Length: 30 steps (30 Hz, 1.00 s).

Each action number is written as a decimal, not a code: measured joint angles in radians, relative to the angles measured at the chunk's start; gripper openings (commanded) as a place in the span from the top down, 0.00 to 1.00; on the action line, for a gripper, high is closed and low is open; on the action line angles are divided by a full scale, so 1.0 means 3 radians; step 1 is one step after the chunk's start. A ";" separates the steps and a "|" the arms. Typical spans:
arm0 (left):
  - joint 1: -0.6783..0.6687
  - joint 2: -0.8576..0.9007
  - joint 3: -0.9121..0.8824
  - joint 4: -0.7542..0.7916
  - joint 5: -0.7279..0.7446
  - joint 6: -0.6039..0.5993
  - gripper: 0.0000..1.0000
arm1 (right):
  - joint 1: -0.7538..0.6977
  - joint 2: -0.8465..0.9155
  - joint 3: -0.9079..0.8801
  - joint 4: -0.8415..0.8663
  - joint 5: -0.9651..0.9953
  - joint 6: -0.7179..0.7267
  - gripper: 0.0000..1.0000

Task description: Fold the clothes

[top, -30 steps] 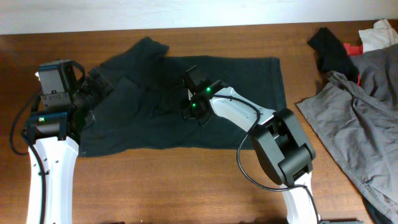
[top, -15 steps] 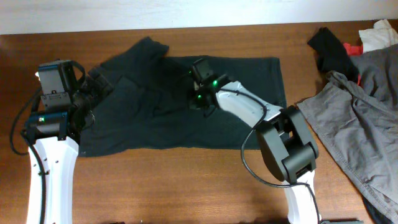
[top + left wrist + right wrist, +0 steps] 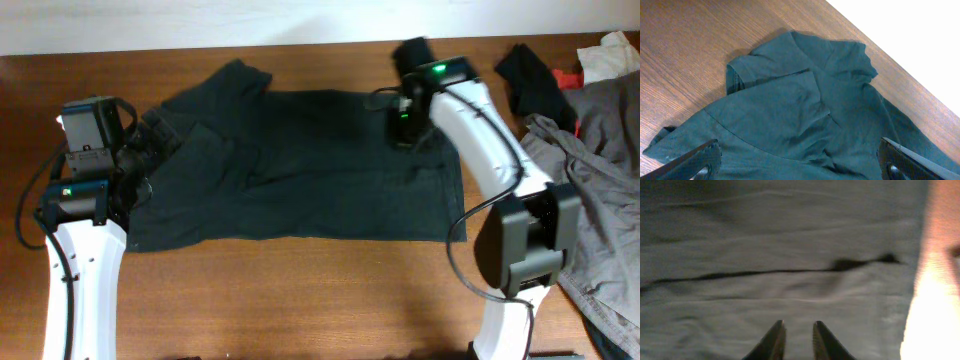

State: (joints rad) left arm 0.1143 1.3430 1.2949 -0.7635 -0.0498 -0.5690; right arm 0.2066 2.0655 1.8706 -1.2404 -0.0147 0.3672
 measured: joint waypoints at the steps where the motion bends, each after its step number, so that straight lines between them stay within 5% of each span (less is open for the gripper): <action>1: 0.0000 0.0000 0.0000 0.0000 0.0000 0.0000 0.01 | -0.0095 0.0000 -0.0003 -0.0039 0.0010 -0.0014 0.62; 4: 0.0000 0.0000 0.0000 0.0000 -0.0008 0.0000 0.01 | -0.0397 0.0000 -0.0005 -0.0106 0.0045 -0.0036 0.27; 5: 0.0000 0.0000 0.0000 0.0000 -0.0008 0.0000 0.01 | -0.0501 0.0000 -0.0005 -0.0116 0.0052 -0.0052 0.08; 6: 0.0000 0.0000 0.0000 0.0000 -0.0009 0.0000 0.01 | -0.0615 0.0000 -0.0006 -0.0123 0.0056 -0.0041 0.01; 24: 0.0000 0.0000 -0.0005 0.0158 -0.0008 0.0000 0.01 | -0.1645 0.0000 -0.0006 -0.0167 0.0062 -0.0089 0.01; 25: 0.0000 0.0000 -0.0005 0.0155 -0.0004 0.0000 0.10 | -0.1659 0.0000 -0.0006 -0.0167 0.0062 -0.0090 0.01; 29: 0.0000 0.0000 -0.0005 0.0210 0.0175 0.0131 0.99 | -0.1689 0.0000 -0.0005 -0.0167 0.0062 -0.0090 0.01; 30: -0.0001 0.0000 -0.0005 0.0254 0.0251 0.0200 0.99 | -0.1689 0.0000 -0.0006 -0.0167 0.0061 -0.0090 0.01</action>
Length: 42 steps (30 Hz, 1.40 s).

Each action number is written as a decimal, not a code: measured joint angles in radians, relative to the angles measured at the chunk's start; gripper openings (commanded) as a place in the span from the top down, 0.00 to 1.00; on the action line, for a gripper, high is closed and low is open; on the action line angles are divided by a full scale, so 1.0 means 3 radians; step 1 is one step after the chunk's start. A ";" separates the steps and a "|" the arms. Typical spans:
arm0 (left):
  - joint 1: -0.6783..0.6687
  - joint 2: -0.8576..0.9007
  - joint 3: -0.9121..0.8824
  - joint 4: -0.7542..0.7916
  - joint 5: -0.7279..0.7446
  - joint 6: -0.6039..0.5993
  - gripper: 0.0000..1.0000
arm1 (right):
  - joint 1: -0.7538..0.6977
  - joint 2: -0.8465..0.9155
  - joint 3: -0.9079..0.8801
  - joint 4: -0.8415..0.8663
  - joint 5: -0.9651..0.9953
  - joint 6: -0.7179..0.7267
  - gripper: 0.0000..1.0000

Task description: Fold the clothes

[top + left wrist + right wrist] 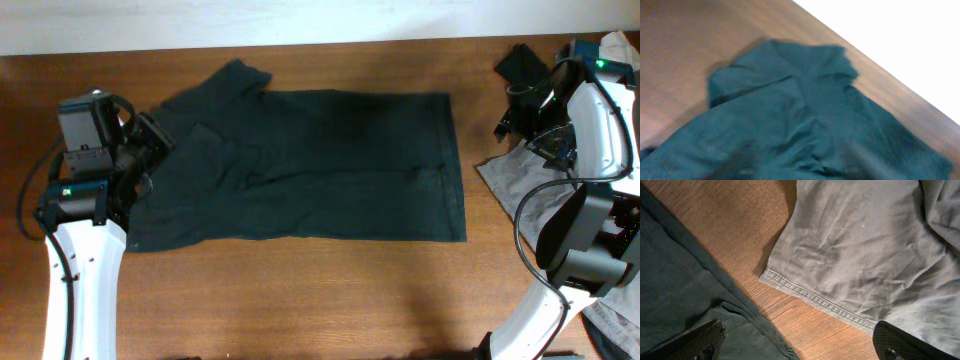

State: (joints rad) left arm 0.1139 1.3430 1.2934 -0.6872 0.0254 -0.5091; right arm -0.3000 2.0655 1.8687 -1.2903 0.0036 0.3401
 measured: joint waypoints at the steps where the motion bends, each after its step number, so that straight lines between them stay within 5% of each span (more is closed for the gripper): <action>1: -0.0011 0.0006 0.0000 0.0050 0.0071 0.0062 0.99 | 0.0000 0.0000 0.0000 0.0000 0.0000 0.0001 0.01; 10: -0.0331 0.0223 0.0010 0.0426 0.0278 0.0276 1.00 | 0.0000 0.0000 0.0000 0.0000 0.0001 0.0001 0.01; 27: -0.0418 0.0336 0.0023 -0.0221 -0.0090 0.0329 0.99 | 0.0000 0.0000 -0.0001 -0.0140 -0.0390 0.0098 0.01; 28: -0.0418 0.0336 0.0023 -0.0253 -0.0150 0.0329 0.99 | 0.0000 0.0000 -0.0003 -0.0217 -0.0526 0.0102 0.50; 29: -0.0415 0.0336 0.0023 -0.0277 -0.0210 0.0329 0.99 | 0.0000 0.0000 -0.0003 -0.0266 -0.0661 0.0080 0.87; 30: -0.0409 0.0336 0.0023 -0.0296 -0.0273 0.0329 0.99 | 0.0001 0.0000 -0.0003 -0.0312 -0.0763 0.0079 0.96; 37: -0.0392 0.0394 0.0025 -0.0320 -0.0463 0.0331 0.99 | 0.0132 0.0000 -0.0089 -0.0952 -0.0900 0.0090 0.96; 42: -0.0392 0.0660 0.0038 -0.0355 -0.0492 0.0334 0.99 | 0.0417 0.0000 -0.0483 -0.0853 -0.0752 0.0167 0.96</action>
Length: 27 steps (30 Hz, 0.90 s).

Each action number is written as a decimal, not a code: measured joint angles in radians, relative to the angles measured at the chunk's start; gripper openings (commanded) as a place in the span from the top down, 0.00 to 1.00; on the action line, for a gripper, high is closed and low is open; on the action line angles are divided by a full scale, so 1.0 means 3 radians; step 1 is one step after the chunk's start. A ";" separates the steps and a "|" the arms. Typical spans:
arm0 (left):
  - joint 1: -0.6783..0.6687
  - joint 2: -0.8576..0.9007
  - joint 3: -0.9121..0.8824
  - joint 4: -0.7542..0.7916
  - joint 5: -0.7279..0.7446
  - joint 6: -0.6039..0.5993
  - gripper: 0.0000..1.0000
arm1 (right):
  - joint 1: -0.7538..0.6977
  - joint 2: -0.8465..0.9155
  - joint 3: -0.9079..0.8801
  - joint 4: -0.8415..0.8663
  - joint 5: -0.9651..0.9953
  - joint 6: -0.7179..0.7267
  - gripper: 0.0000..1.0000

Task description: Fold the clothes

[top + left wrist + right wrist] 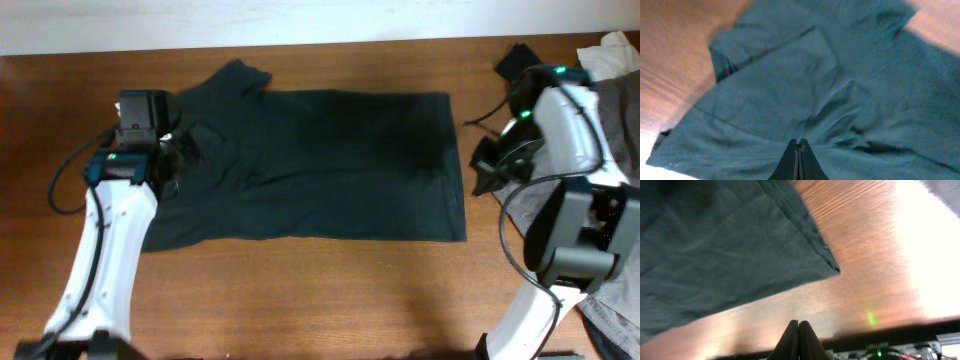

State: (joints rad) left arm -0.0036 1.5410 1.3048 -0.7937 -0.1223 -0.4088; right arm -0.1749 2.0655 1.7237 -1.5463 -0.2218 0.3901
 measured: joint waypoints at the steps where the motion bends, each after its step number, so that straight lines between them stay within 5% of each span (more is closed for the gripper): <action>1: 0.0001 0.0070 0.0000 -0.0010 -0.0005 0.0003 0.99 | 0.0057 0.0000 -0.0100 0.0072 0.0018 0.0006 0.96; 15: 0.0000 0.0412 0.0000 -0.0034 -0.0010 0.0005 0.98 | 0.0237 0.0000 -0.1244 0.1204 0.0287 0.0209 0.96; 27: 0.0006 0.0412 0.0000 -0.0032 -0.0010 0.0005 0.98 | 0.0015 -0.0106 -0.1499 0.1096 0.0601 0.0505 0.96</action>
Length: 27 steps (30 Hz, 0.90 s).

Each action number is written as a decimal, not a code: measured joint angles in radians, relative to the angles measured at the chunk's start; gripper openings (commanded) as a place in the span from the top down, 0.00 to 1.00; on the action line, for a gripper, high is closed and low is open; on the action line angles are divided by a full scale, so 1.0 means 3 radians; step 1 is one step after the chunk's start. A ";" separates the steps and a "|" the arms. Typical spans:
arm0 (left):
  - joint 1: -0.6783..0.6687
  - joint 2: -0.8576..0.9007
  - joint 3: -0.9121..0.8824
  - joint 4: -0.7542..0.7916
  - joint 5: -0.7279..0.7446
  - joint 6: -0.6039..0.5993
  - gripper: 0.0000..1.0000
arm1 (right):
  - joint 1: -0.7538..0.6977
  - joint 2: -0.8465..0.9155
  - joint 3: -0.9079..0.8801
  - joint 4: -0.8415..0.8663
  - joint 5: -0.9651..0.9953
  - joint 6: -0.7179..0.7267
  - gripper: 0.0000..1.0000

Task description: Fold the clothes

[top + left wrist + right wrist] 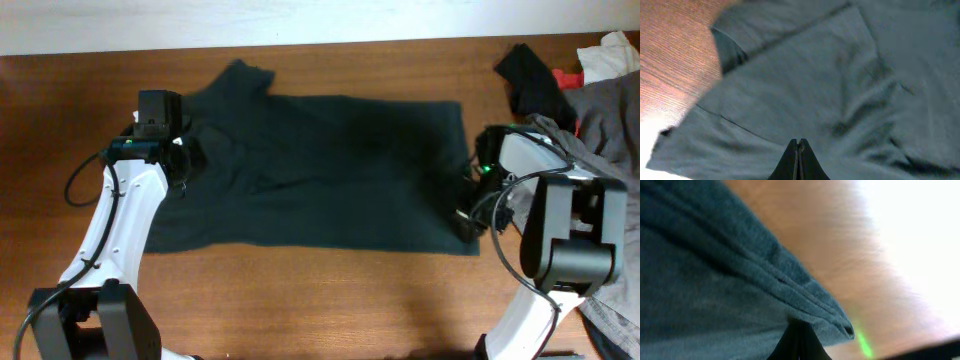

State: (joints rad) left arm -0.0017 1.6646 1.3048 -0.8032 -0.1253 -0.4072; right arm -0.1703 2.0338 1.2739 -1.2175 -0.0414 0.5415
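Note:
A dark green T-shirt (pixel 320 170) lies spread flat on the wooden table (pixel 300 300), collar to the left. My left gripper (pixel 183 160) is shut, its tips down on the wrinkled cloth by the left sleeve; in the left wrist view the gripper (pixel 798 144) shows no fabric between its fingers. My right gripper (pixel 468 215) is shut at the shirt's lower right hem corner. In the right wrist view the gripper (pixel 799 325) has its tips tucked under the folded hem (pixel 815 297), which hides them.
A pile of other clothes sits at the right edge: a grey garment (pixel 600 120), a black piece (pixel 535 75) and a white and red piece (pixel 605 55). Bare wood runs along the front of the table.
My right gripper has moved from bare wood beside the hem corner onto the corner itself. The shirt's right edge now lies further right and its hem lower. My left gripper is closer to the cloth.
At first my right gripper was low over the shirt's upper right part and my left gripper hung open by the sleeve. Then the right arm was over the clothes pile, open. Later both grippers were shut near the shirt, and now both touch it.

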 measured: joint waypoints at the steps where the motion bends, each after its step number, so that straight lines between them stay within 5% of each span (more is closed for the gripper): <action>1: 0.0004 0.0000 0.0000 0.0003 0.0001 0.0000 0.99 | -0.0060 0.0003 -0.0009 -0.0015 0.0045 0.0019 0.96; 10: 0.0010 0.0000 0.0000 0.0163 0.0085 0.0001 0.99 | -0.0305 0.0048 0.0150 -0.0158 0.0032 -0.0066 0.96; 17: 0.0013 0.0004 0.0196 0.0670 0.0586 0.0127 0.99 | -0.0252 0.0107 0.1311 -0.0942 -0.0103 -0.0207 0.96; 19: 0.0014 0.0006 0.0290 0.0860 0.0704 0.0151 0.99 | -0.0219 0.0107 0.1723 -0.1074 -0.0120 -0.0229 0.78; 22: 0.0013 0.0015 0.0434 0.1074 0.0858 0.0167 0.99 | -0.0172 0.0106 0.2244 -0.1172 -0.0158 -0.0266 0.36; 23: 0.0009 0.0037 0.0510 0.1072 0.0891 0.0168 0.99 | -0.0159 0.0107 0.2372 -0.1179 -0.0163 -0.0272 0.02; 27: -0.0019 0.0291 0.1085 0.0857 0.0999 0.0235 0.99 | -0.0114 0.0106 0.2641 -0.1176 -0.0184 -0.0308 0.01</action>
State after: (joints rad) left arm -0.0074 1.7519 1.6302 -0.5461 0.1745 -0.3367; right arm -0.2047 2.0655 2.0663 -1.5703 -0.0967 0.4492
